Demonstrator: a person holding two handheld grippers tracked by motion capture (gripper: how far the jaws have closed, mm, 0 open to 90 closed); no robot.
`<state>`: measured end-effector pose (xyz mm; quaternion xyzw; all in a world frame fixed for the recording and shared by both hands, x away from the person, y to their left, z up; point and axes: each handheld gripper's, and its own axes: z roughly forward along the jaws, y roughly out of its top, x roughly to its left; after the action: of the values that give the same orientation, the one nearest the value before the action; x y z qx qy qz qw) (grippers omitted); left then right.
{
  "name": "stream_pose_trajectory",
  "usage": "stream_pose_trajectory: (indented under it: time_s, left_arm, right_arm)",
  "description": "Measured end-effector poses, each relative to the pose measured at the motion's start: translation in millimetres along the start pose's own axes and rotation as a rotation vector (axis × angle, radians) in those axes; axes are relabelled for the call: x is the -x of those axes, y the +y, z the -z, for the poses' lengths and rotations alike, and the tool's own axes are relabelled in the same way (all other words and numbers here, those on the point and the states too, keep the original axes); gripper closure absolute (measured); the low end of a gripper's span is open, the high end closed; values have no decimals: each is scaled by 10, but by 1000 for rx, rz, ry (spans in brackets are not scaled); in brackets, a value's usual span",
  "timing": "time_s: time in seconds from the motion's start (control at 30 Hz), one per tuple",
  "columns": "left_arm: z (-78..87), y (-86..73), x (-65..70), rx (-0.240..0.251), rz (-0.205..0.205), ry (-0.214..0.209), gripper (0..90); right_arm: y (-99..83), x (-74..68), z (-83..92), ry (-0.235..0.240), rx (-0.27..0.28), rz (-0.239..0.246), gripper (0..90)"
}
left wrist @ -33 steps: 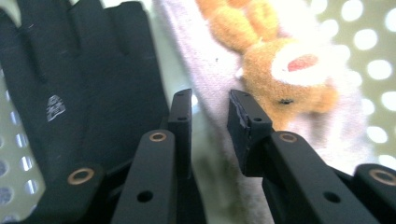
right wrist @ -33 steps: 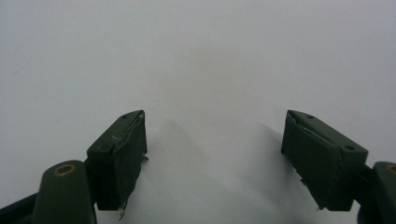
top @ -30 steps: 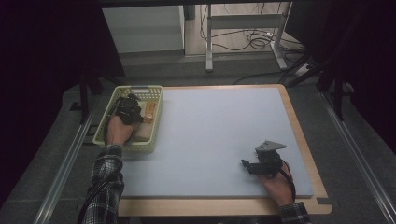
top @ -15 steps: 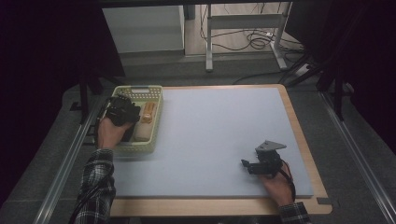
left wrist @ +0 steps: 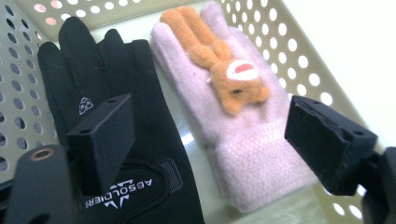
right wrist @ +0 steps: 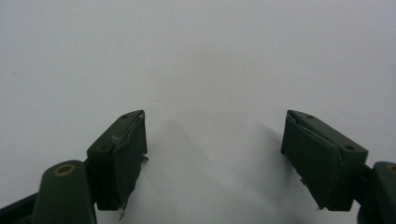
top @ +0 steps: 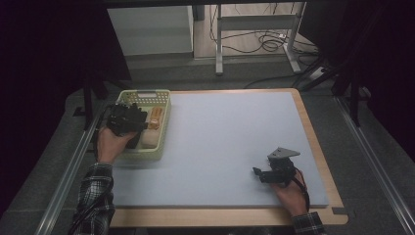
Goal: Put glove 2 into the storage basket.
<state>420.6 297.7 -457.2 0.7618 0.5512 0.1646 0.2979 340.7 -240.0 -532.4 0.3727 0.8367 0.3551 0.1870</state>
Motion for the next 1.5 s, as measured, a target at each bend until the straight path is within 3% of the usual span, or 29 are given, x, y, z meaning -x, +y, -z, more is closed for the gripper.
stream_pose_trajectory:
  time_s: [0.33, 0.73, 0.9, 1.5]
  left_arm:
    - [139, -109, 71, 42, -26, -41, 48]
    - [325, -172, 329, 86, -89, -111, 11]
    - [371, -198, 448, 91, -128, -110, 4]
    - [443, -400, 765, 139, -200, -138, 0]
  right_arm:
    - [0, -1, 0, 0, 0, 1, 220]
    - [1, 0, 1, -1, -2, 3, 220]
    - [2, 0, 1, -1, -2, 3, 220]
    - [4, -1, 4, -1, -4, 2, 219]
